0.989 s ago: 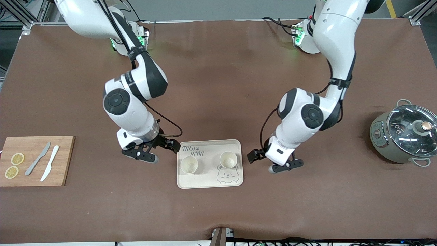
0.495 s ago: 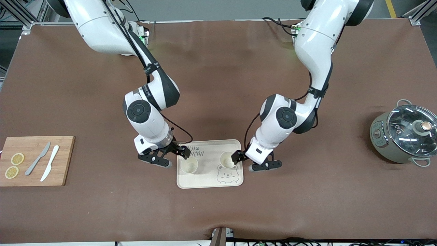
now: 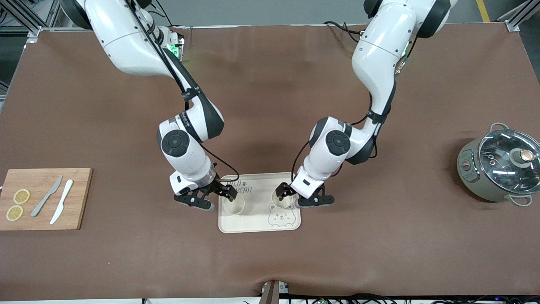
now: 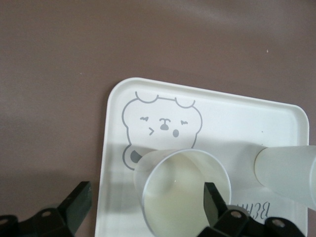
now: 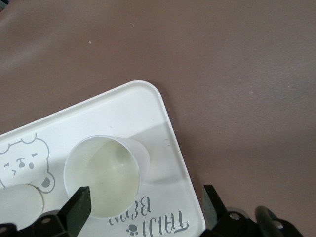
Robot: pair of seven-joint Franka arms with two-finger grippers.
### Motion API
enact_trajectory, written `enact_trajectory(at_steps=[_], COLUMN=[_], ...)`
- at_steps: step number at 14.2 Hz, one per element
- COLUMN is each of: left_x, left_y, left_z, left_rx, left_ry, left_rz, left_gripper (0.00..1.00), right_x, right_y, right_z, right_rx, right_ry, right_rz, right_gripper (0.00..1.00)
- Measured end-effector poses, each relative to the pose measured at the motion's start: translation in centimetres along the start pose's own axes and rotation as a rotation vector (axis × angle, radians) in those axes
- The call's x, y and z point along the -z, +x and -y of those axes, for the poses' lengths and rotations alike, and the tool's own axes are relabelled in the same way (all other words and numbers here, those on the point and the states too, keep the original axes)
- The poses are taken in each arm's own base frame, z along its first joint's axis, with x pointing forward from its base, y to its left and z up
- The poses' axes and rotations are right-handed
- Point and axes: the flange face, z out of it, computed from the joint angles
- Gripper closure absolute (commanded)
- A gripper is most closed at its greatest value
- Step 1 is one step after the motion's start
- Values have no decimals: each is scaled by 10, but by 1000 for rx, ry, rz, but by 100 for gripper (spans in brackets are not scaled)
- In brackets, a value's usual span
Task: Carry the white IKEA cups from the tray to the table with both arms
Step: 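Close the right gripper and the left gripper on the white cups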
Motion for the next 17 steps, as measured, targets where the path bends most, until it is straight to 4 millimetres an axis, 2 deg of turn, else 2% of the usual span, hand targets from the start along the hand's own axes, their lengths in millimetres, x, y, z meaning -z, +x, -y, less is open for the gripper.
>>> enact_trajectory(at_steps=[2, 5, 8, 10, 16, 17], left_x=[-5, -8, -7, -7, -7, -7], left_y=[-1, -1, -1, -1, 1, 1], left_z=[1, 3, 3, 4, 5, 6], left_rx=[-1, 0, 0, -1, -2, -1], left_ry=[-3, -3, -3, -2, 0, 1], left_rz=[-9, -14, -15, -15, -17, -19], left_gripper=[2, 46, 75, 99, 100, 100], right_x=[-12, -26, -36, -44, -54, -55], right_y=[-4, -8, -11, -12, -16, -16], right_z=[2, 2, 5, 6, 8, 8], right_rx=[2, 2, 3, 4, 12, 13], right_ry=[11, 14, 17, 23, 22, 22], right_rz=[-8, -7, -7, -11, -18, -18], right_gripper=[0, 0, 0, 0, 0, 6])
